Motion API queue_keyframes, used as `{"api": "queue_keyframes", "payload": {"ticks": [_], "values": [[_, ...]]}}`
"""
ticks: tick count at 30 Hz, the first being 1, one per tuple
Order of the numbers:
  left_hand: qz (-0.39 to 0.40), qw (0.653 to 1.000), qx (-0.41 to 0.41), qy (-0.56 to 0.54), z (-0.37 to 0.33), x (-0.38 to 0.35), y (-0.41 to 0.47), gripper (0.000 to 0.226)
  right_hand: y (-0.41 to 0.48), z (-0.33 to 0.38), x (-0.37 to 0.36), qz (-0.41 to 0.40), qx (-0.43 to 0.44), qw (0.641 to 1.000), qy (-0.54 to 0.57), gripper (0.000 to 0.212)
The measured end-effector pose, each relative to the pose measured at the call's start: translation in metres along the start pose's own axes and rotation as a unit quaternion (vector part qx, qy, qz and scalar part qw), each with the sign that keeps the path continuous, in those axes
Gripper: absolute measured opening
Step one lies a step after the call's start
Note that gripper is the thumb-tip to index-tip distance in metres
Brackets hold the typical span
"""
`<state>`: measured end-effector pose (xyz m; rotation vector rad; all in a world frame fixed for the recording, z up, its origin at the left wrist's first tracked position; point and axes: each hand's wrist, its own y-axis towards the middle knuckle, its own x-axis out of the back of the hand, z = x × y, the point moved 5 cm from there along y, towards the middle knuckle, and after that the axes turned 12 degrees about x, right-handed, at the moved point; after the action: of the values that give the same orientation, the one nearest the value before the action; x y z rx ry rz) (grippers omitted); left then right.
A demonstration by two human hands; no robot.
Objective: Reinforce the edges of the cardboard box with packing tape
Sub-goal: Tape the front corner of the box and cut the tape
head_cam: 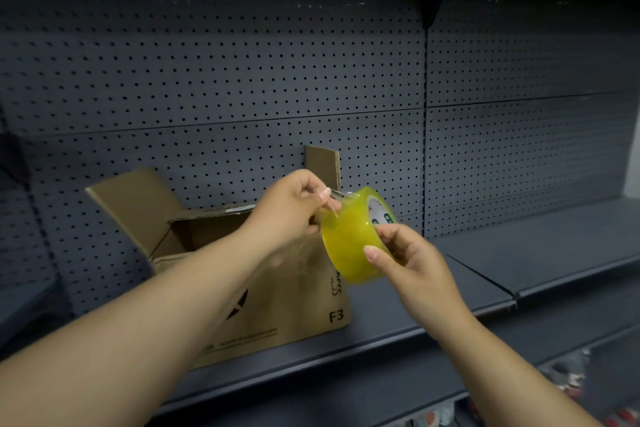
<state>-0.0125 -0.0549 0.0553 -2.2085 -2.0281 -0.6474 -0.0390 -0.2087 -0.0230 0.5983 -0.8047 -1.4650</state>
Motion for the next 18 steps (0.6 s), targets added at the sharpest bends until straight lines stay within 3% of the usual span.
{"api": "queue_keyframes", "payload": {"ticks": [3,6,7,9,11,13,15,18], "values": [[-0.017,0.998,0.031,-0.058,0.004,0.003,-0.004,0.017,-0.007,0.001,0.002,-0.106,-0.01,0.994,0.01,0.021],[-0.025,0.996,0.029,-0.076,0.005,0.01,-0.003,0.016,-0.013,-0.017,0.003,-0.184,-0.143,0.971,0.061,0.051],[-0.023,0.996,0.026,-0.079,0.006,0.011,-0.002,0.016,-0.015,-0.022,-0.003,-0.169,-0.202,0.954,0.146,0.057],[-0.008,0.997,0.016,-0.082,0.006,0.011,-0.002,0.016,-0.019,-0.025,-0.021,-0.103,-0.29,0.881,0.36,0.057],[0.015,0.995,0.002,-0.102,0.005,0.01,0.0,0.015,-0.021,-0.02,-0.031,-0.04,-0.303,0.822,0.481,0.064],[0.035,0.991,-0.012,-0.126,0.005,0.009,0.002,0.015,-0.017,-0.023,-0.027,-0.041,-0.267,0.807,0.524,0.08],[0.036,0.992,-0.023,-0.117,0.005,0.011,0.005,0.013,-0.014,-0.025,-0.018,-0.074,-0.211,0.853,0.473,0.076],[0.03,0.997,-0.002,-0.076,0.012,0.015,0.011,0.018,-0.014,-0.019,0.002,-0.113,-0.104,0.969,0.192,0.059]]}}
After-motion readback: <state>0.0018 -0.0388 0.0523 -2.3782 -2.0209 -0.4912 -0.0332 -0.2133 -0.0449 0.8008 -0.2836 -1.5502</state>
